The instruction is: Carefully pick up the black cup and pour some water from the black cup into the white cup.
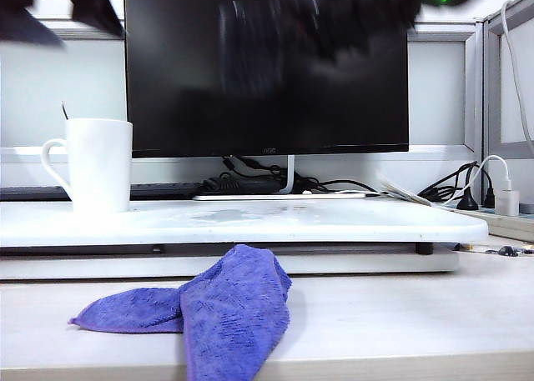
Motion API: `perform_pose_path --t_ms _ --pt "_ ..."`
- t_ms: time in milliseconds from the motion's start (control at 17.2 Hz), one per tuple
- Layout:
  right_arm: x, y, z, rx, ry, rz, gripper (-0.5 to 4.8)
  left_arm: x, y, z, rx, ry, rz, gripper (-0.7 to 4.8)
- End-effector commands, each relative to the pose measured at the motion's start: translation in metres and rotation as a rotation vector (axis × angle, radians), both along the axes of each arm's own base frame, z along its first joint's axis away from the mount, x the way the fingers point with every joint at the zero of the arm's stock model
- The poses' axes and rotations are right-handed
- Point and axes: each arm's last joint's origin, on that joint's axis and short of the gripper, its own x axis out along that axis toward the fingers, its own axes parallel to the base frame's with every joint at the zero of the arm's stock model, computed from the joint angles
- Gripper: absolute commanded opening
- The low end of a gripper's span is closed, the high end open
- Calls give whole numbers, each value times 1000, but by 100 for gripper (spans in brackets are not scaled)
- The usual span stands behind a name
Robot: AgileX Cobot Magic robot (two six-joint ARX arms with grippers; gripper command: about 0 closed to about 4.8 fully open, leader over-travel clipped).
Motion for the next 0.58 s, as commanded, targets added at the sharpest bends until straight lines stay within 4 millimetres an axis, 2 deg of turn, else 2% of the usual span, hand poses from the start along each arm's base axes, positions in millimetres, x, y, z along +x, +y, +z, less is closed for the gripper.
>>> perform_pose_path --t_ms 58,116,174,290,348,464,580 --pt "-7 13 47 42 -61 45 -5 -8 19 18 2 -92 107 479" --pt "-8 20 63 42 -82 60 -5 -7 34 21 -3 -111 140 479" --pt "-9 24 71 40 -111 67 -5 -6 45 22 -5 -117 155 479" --pt "-2 34 75 42 -129 77 -5 -4 63 23 -34 -110 142 479" --pt "6 45 66 25 -82 89 -5 -4 69 24 -47 -110 151 479" --pt "17 52 54 1 -31 93 -5 -3 70 23 -47 -107 149 479" --pt "30 69 35 -24 19 108 -5 0 69 20 -49 -90 109 479"
